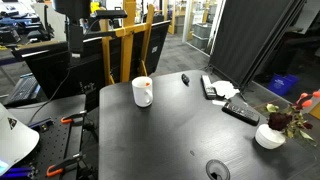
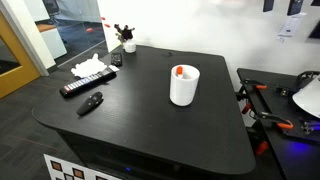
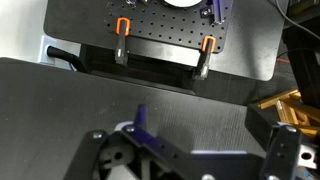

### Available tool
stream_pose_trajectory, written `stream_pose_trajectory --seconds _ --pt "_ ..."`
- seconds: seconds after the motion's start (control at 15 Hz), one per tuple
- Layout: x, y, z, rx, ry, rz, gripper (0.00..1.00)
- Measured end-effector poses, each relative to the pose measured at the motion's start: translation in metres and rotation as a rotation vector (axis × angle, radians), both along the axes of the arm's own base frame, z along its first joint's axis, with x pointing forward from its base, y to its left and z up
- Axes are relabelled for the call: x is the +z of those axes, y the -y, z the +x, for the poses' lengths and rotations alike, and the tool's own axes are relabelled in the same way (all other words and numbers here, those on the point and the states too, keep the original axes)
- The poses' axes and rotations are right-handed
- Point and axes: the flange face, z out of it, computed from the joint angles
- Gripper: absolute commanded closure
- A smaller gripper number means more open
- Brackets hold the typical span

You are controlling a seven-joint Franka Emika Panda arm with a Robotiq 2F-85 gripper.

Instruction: Remove the orange marker from the white mug

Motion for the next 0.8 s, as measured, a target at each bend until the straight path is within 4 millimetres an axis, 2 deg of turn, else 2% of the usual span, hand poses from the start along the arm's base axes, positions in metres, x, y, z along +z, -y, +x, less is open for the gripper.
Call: stream_pose_trajectory --seconds 0.6,0.8 --pt "0.0001 0.0 0.0002 0.0 0.001 0.0 0.0" --pt "0.0033 -0.0046 0.0083 -0.005 0.068 0.012 0.0"
